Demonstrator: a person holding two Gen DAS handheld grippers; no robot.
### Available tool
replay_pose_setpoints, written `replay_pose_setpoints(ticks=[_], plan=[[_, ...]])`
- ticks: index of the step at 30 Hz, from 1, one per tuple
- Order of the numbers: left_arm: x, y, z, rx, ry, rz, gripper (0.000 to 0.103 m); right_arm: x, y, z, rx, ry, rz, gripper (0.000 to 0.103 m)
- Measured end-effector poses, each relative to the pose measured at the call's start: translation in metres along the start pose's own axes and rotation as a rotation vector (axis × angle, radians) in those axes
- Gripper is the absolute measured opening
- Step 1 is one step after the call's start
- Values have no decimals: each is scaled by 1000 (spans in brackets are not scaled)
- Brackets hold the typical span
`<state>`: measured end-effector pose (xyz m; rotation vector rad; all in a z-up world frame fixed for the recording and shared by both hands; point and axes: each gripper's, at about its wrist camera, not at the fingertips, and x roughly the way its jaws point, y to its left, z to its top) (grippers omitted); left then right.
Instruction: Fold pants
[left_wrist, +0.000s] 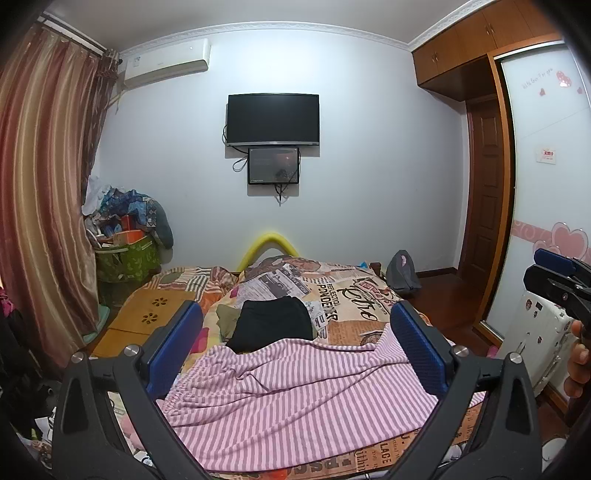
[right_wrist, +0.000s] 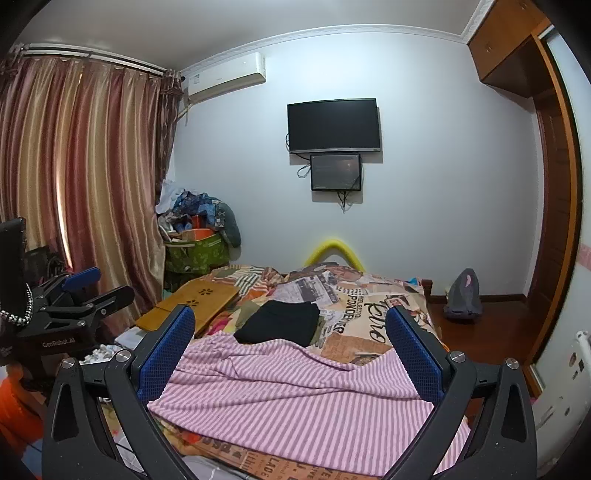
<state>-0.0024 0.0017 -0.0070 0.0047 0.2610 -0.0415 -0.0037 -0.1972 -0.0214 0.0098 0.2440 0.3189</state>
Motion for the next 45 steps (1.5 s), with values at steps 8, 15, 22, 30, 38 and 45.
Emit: replay_pose_setpoints(ticks=[8,15,22,30,38,45], plan=[[0,-1,1,2,-2,8,103,5,6,0,-6,2,21,103],[1,-2,3,3,-3,8,103,8,9,-1,-24,12,31,103],[0,-3,5,7,0,3,103,9,12,3,-33,16,35,103],[-5,-2,9,19,-11,-2,103,14,12,4,-30,32,40,103],[-7,-7,12,37,-18,-11,103,15,9,5,-19,32,40,103],[9,-3,8,39,8,-19,103,20,0,-1,-25,36,8,103]])
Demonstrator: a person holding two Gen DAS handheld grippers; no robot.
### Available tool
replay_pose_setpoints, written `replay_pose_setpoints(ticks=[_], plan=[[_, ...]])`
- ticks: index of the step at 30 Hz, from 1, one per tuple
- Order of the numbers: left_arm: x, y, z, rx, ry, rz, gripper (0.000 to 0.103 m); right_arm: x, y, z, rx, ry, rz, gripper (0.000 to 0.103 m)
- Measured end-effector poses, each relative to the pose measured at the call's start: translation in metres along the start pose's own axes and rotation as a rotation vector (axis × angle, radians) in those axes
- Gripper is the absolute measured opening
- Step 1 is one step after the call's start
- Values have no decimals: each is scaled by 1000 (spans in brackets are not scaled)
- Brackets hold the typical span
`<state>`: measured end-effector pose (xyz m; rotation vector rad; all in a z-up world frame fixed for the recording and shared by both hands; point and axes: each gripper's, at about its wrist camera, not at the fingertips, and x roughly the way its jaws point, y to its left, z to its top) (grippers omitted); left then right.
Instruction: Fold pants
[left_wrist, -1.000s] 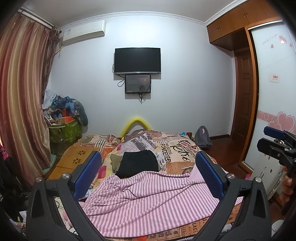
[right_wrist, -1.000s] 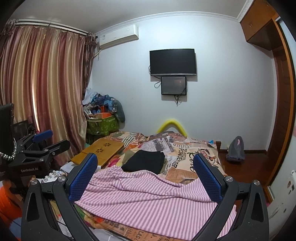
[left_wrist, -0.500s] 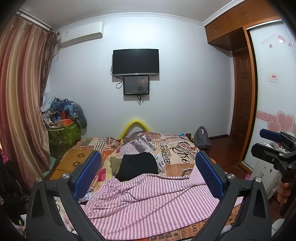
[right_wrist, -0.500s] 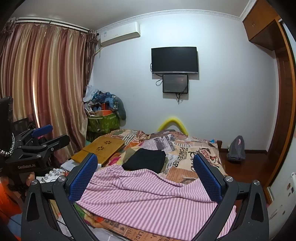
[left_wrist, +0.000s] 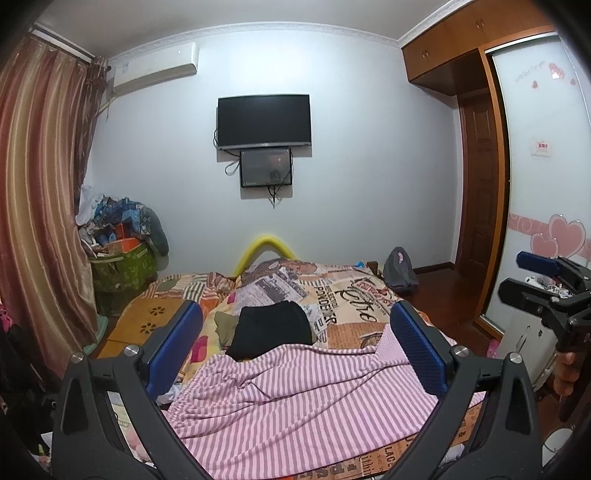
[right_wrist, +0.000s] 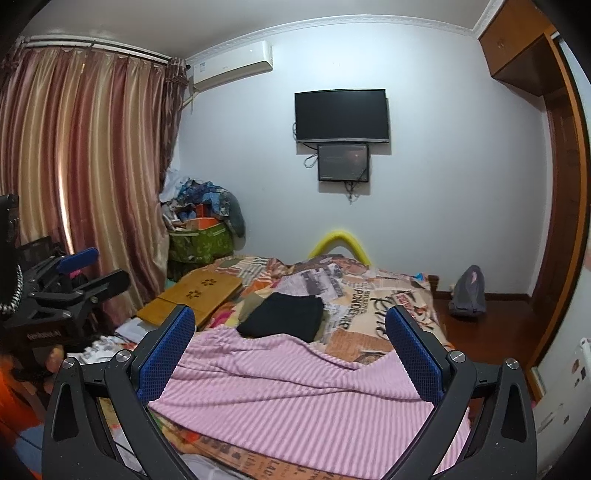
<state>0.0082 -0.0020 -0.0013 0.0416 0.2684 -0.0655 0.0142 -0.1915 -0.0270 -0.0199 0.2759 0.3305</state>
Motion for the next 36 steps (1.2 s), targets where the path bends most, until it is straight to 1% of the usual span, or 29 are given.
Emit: replay_pose_setpoints(ticks=[3,6,9,10,11,13,15,17,20,21,24,25,27,28,31,32,34,36], plan=[[17,13,-7,3,27,43,103,7,-16,-10,-17,8,-72,103],[37,32,-14,0,65,81,103,17,-42,-24,0,42,-160,103],[61,53,-23,18,96,129,103,30,-75,-36,53,97,-216,103],[72,62,-28,33,117,149,103,34,-86,-40,76,118,-232,103],[79,68,-32,43,131,165,103,42,-102,-47,108,144,-255,103],[98,87,-44,55,161,210,103,47,-118,-54,140,178,-282,103],[113,104,-55,52,196,238,103,54,-136,-65,164,213,-326,103],[133,126,-69,35,244,260,103,60,-153,-76,177,246,-374,103],[168,159,-98,1,336,305,103,65,-175,-93,195,294,-451,103],[182,171,-111,-10,376,333,103,68,-184,-100,211,311,-465,103],[219,200,-148,-55,488,385,102,75,-207,-123,273,395,-492,103],[230,208,-159,-70,524,401,101,82,-217,-132,295,422,-501,103],[251,222,-184,-95,590,421,93,93,-234,-149,335,476,-528,103],[263,229,-197,-116,635,426,92,95,-241,-157,349,503,-538,103],[282,240,-226,-157,733,429,90,107,-261,-182,382,584,-561,102],[288,242,-233,-158,755,428,87,114,-267,-190,390,611,-557,102],[297,243,-245,-160,800,421,86,125,-276,-203,396,654,-563,101],[303,244,-250,-168,822,402,86,137,-286,-214,393,692,-556,101]])
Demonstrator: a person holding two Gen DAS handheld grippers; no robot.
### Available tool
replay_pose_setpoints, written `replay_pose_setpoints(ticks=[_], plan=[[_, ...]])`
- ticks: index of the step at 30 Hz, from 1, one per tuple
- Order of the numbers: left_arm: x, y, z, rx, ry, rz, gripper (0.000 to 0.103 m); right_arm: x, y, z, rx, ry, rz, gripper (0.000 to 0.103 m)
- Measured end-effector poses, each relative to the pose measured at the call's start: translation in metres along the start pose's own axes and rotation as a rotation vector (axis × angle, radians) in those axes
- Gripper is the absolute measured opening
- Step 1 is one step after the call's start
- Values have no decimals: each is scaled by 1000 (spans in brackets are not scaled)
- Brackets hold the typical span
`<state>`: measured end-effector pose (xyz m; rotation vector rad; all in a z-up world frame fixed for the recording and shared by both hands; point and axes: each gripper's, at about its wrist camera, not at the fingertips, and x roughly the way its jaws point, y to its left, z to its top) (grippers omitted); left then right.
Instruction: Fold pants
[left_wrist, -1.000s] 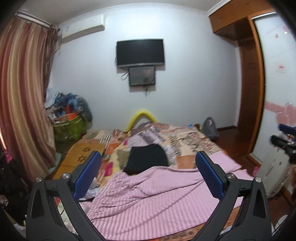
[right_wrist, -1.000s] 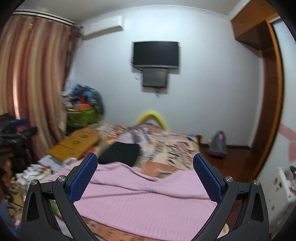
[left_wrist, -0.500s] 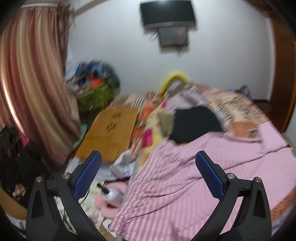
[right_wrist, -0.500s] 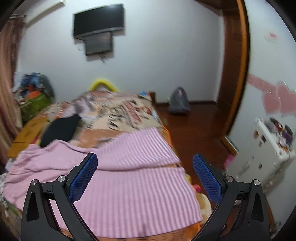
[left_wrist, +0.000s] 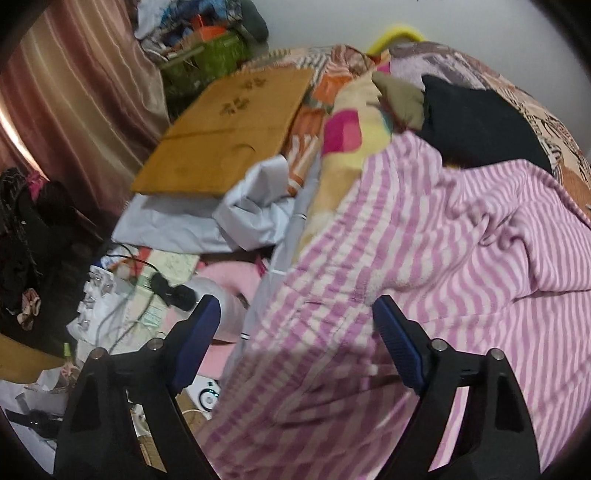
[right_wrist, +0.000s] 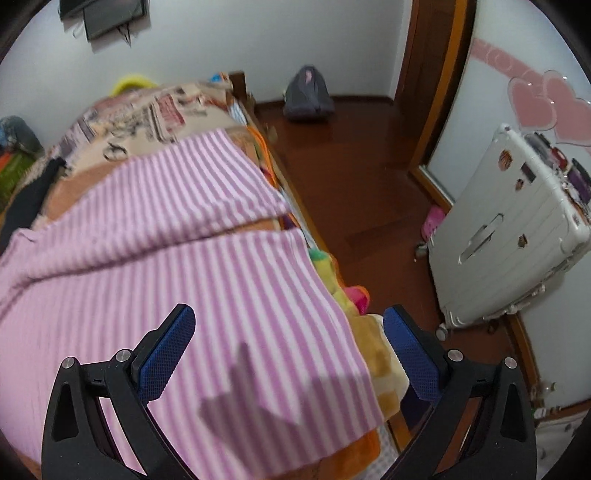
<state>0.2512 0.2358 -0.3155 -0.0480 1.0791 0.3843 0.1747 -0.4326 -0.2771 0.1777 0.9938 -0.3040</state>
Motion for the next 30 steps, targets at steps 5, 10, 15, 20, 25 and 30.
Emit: replay_pose_setpoints(ticks=[5,10,15,20,25,30], plan=[[22,-13,1,15,49,-43,86,41,6,17,-63,35,-25,91],[27,-12,4,-18,44,-80,83,72,7,36,-113,39,-64,79],[24,-8,2,-86,10,-83,65,93,4,42,-102,79,0,61],[19,-13,4,-89,-14,-44,49,86,8,37,-95,57,77,23],[11,-13,6,-87,-31,3,38,78,16,31,-125,23,9,9],[6,-7,9,-96,-44,44,34,71,8,28,-106,2,2,7]])
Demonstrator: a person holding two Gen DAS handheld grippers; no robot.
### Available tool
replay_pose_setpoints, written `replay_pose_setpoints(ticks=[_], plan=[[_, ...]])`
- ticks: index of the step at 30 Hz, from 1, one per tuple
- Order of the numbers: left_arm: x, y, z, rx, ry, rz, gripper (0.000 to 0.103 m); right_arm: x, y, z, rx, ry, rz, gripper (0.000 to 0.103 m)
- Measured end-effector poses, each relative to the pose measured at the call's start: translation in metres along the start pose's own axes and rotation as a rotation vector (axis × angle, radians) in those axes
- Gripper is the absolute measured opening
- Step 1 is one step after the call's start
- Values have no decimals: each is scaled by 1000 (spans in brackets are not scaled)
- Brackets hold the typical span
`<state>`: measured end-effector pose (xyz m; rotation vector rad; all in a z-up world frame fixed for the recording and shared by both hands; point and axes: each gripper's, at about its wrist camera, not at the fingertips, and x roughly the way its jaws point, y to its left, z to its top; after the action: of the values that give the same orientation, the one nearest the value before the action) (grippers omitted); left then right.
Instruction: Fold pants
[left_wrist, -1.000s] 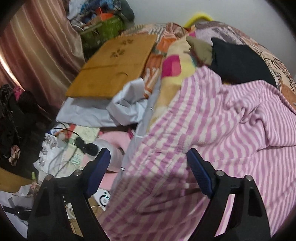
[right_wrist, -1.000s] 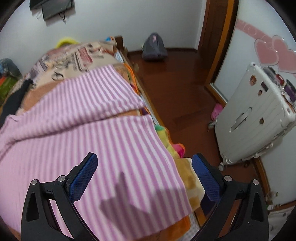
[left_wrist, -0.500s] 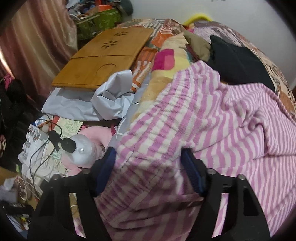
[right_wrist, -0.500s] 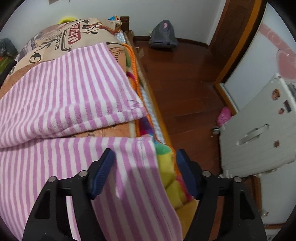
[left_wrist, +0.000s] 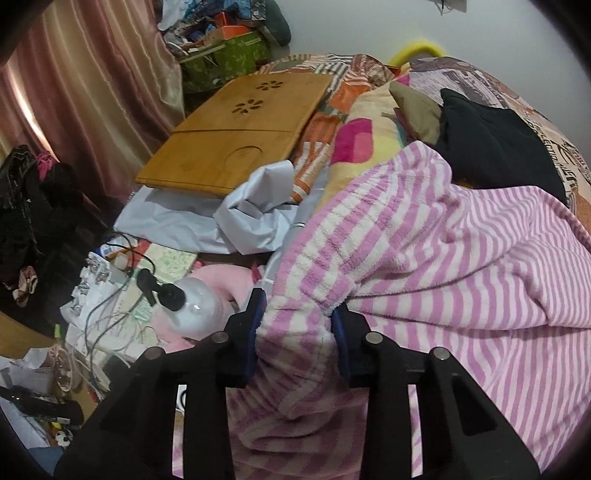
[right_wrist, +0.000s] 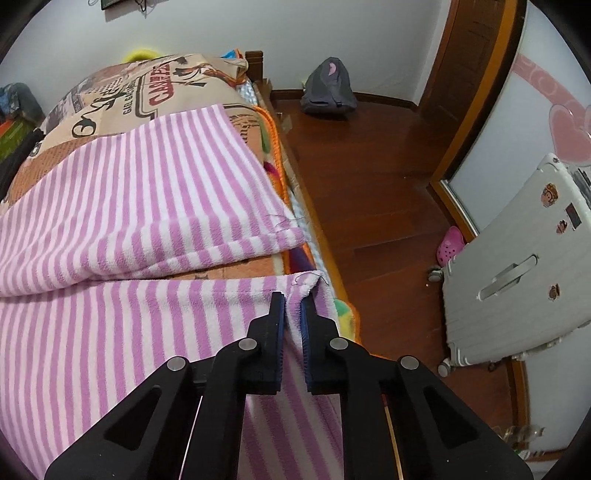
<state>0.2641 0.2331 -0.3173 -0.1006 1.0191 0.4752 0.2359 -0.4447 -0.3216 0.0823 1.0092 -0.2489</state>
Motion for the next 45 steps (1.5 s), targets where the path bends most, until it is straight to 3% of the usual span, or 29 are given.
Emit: replay_pose_setpoints(ticks=[8,12,14,15,16,18,22,26,30,33,34,37,45], plan=[[10,3,20,1,6,58,34,24,-7,14,4,32,-104,4],[19,3,22,7,26,55,34,17,-20,14,83,32,-5,4],[21,2,19,8,27,53,34,10,-22,12,88,27,19,11],[22,1,17,8,30,54,35,8,-23,11,86,25,23,24],[24,1,16,8,34,55,35,6,-23,10,83,22,23,42],[25,-1,14,10,33,61,35,-1,-20,8,72,2,38,62],[27,-4,14,4,40,72,35,5,-11,13,40,0,87,66],[26,-7,13,16,38,89,35,32,-1,16,23,50,100,66],[26,-11,13,41,32,118,38,38,-10,13,102,53,159,63],[27,-12,14,41,36,133,39,35,-9,8,112,44,225,38],[28,-12,14,36,38,135,39,32,-5,6,92,28,210,27],[27,-11,15,20,46,133,39,24,8,5,25,-4,151,13],[12,-19,15,73,27,140,31,6,6,12,34,-105,30,9]])
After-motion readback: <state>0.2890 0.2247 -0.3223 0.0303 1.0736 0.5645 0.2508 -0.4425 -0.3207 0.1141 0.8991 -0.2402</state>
